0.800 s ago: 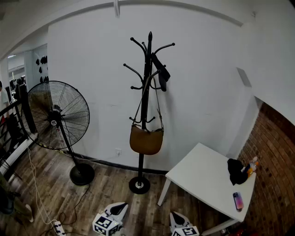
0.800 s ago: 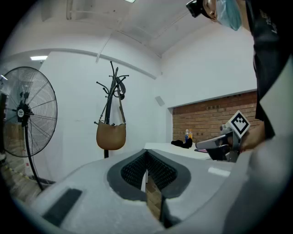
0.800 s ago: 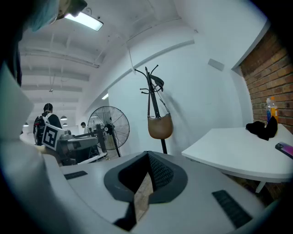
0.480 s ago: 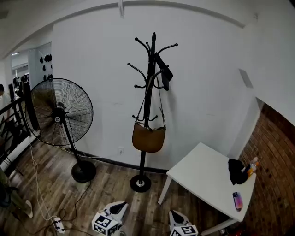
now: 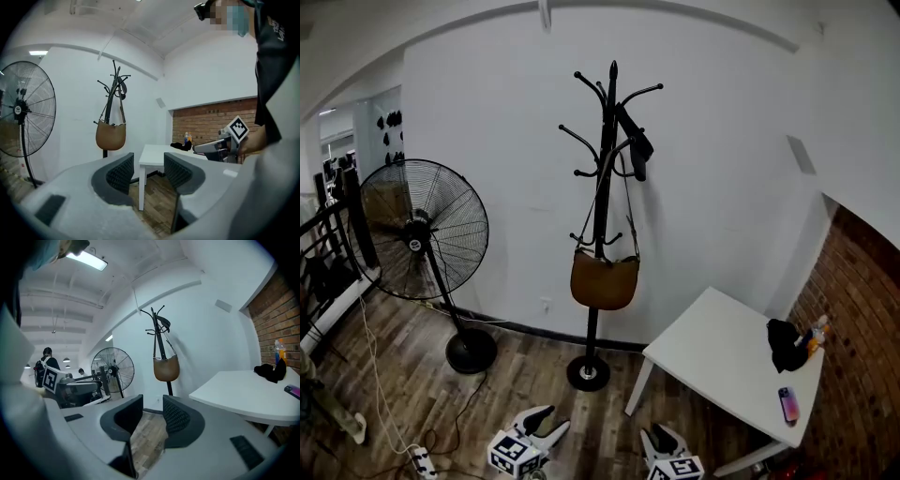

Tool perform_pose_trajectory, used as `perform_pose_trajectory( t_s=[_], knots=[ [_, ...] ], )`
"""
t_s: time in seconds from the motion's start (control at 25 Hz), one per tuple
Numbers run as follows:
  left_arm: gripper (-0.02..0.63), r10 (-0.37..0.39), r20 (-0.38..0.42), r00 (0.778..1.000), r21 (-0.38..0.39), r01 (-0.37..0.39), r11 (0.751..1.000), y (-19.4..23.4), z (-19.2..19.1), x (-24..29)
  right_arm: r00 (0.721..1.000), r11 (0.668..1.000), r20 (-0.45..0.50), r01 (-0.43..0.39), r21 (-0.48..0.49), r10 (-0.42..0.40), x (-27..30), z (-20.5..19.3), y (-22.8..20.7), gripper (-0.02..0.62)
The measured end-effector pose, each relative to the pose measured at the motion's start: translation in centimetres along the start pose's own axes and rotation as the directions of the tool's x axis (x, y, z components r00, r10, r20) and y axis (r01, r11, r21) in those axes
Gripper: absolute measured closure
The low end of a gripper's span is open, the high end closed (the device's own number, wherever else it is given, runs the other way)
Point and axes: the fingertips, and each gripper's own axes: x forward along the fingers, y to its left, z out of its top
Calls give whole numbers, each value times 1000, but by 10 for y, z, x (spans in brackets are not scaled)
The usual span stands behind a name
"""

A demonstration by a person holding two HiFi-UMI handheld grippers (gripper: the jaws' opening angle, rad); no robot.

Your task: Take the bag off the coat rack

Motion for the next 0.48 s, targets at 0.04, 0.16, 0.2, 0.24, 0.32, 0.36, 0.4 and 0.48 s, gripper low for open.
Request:
perform_pose_trajectory(
  t_s=[0.04,0.16,0.2,0.24,0.32,0.36,0.4,0.48],
  knots=[
    [408,-12,-2,1000,-7,12,1000,5,3,4,1000,1000,-1,6,6,-6,4,1,1,481],
    [394,-64,-5,998,-2,64,998,22,13,14,1000,999,-7,26,17,-26,25,3,4,474],
    [393,-73,-11,997,4,73,997,31,13,14,999,999,-11,30,16,-30,33,3,6,474],
    [391,-76,-18,997,4,76,997,41,13,14,999,999,-15,33,13,-33,42,3,10,473],
    [391,-85,-23,996,7,85,996,63,16,14,999,999,-12,42,16,-42,60,9,19,472],
    [391,-94,-23,995,10,94,995,74,19,15,999,999,-4,48,22,-48,69,14,24,472],
    [391,-104,-26,994,12,105,994,84,22,15,998,998,5,57,29,-57,78,18,28,472],
    [391,-126,-34,991,19,127,992,104,26,18,997,996,16,81,41,-82,94,25,36,472]
  ],
)
